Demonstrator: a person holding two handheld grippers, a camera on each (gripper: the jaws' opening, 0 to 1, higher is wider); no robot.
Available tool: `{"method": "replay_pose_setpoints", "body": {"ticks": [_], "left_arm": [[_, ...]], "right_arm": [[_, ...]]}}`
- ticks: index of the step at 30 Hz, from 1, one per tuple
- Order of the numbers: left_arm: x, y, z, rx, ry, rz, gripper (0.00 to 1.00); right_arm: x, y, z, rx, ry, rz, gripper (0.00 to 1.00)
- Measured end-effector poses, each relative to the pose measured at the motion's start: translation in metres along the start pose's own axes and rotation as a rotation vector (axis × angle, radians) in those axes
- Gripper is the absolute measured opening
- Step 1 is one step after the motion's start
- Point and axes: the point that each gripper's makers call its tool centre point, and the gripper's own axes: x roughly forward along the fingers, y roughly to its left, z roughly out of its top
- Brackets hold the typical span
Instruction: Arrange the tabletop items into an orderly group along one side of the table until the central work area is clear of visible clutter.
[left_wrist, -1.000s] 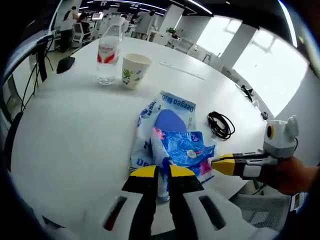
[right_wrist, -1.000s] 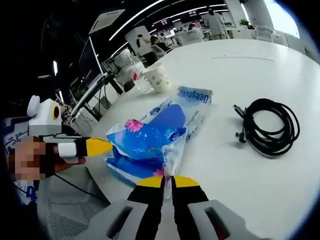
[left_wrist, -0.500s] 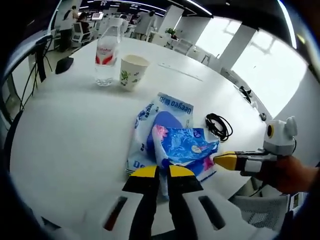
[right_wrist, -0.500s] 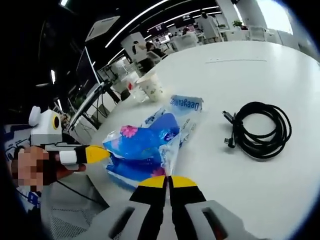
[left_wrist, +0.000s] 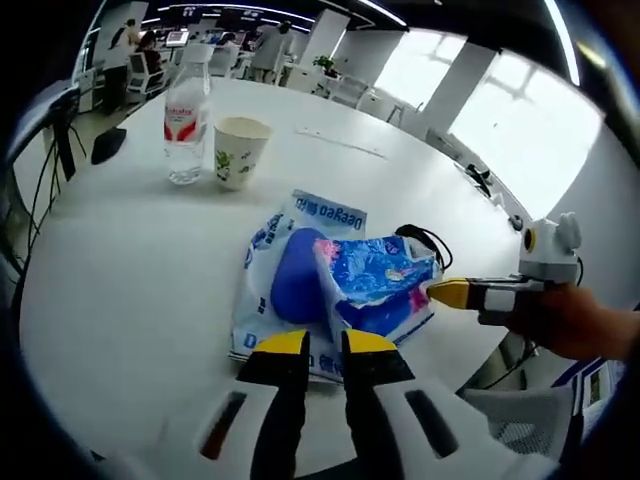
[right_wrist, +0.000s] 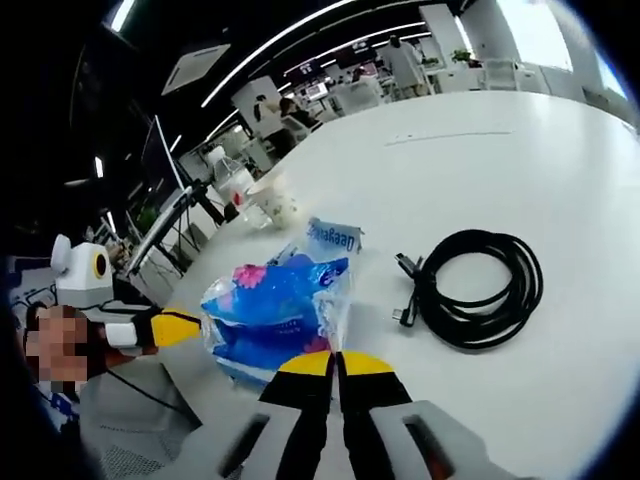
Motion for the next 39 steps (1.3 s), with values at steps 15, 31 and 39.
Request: {"method": "replay_pose_setpoints", "body": {"ticks": [15,31,39], "left_arm": [[-0.001,-0.008,-0.008,0.001,0.012,-0.012,0.11],[-0.015,0.001,-0.021,-0.020,0.022,0.020,0.11],[-0.021,0.007,-0.026,-0.042,0.030,0.039,0.11]], "right_arm": [[-0.011,-0.056,0.050,0.018,-0.064,-0.069,0.00],[-0.014,-0.135,0.105,0.079,-0.104,-0.181,0.00],[-0.008,-0.163,0.115,0.120,-0.101,-0.219,0.00]]}}
